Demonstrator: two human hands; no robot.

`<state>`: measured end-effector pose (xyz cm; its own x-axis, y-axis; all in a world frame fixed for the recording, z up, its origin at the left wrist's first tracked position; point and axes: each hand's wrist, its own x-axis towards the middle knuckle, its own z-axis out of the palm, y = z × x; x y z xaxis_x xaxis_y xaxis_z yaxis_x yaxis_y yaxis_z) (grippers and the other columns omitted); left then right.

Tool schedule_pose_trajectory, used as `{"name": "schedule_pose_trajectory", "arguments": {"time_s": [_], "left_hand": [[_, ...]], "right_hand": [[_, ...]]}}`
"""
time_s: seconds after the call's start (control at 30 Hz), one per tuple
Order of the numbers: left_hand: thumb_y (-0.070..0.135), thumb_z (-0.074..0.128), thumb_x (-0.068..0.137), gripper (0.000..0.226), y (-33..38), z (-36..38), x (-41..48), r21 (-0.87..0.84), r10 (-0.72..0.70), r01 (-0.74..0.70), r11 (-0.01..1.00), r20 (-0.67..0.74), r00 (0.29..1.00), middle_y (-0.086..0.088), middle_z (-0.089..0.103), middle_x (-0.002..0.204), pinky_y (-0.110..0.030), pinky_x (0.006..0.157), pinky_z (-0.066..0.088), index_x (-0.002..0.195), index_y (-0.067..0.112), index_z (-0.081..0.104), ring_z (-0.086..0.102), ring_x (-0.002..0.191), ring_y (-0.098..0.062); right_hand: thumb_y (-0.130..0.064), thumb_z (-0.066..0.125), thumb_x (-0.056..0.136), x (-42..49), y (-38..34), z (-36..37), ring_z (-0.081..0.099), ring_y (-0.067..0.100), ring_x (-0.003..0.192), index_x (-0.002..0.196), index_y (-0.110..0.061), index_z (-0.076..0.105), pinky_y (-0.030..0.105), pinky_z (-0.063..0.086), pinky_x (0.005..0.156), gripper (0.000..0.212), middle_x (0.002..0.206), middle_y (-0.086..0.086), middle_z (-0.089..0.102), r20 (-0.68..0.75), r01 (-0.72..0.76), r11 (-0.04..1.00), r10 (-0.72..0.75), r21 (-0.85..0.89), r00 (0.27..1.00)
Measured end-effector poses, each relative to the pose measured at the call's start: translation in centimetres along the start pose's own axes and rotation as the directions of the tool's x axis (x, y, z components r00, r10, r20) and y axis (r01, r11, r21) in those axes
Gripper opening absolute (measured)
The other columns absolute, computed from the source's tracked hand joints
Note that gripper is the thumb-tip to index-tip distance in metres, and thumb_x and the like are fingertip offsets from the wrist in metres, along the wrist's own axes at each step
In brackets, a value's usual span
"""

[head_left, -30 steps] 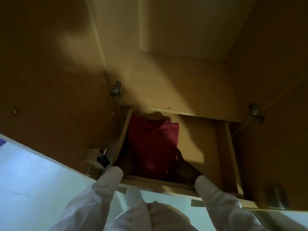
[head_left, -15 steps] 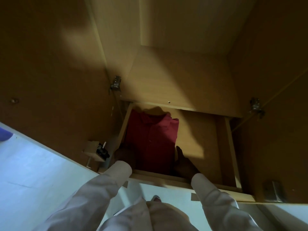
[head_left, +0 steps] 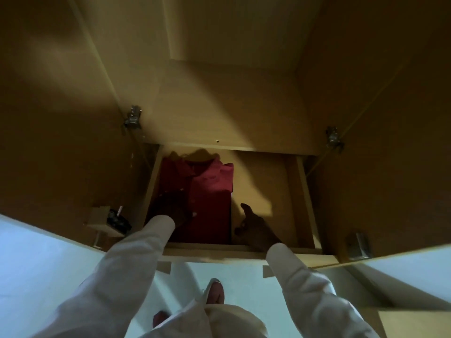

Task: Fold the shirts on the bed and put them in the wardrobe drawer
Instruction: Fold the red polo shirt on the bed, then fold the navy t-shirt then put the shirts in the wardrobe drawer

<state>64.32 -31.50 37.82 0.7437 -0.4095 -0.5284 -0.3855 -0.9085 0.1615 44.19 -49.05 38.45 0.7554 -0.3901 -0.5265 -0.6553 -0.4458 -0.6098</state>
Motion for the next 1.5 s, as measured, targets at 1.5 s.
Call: {"name": "schedule_pose_trajectory", "arguments": {"time_s": [1.5], "left_hand": [[0.024,0.054,0.090,0.021,-16.2,56.9,-21.9,-0.413,0.583,-0.430,0.803,0.398,0.708,0.008,0.070,0.110,-0.021,0.085,0.047,0.105,0.030,0.068,0.064,0.097,-0.014]], "right_hand": [[-0.021,0.062,0.088,-25.8,24.5,49.4,0.064,0.008,0.083,0.102,-0.021,0.069,0.025,0.052,0.076,0.016,0.101,-0.005,0.070,-0.525,-0.328,0.865,0.493,0.380,0.694]]}}
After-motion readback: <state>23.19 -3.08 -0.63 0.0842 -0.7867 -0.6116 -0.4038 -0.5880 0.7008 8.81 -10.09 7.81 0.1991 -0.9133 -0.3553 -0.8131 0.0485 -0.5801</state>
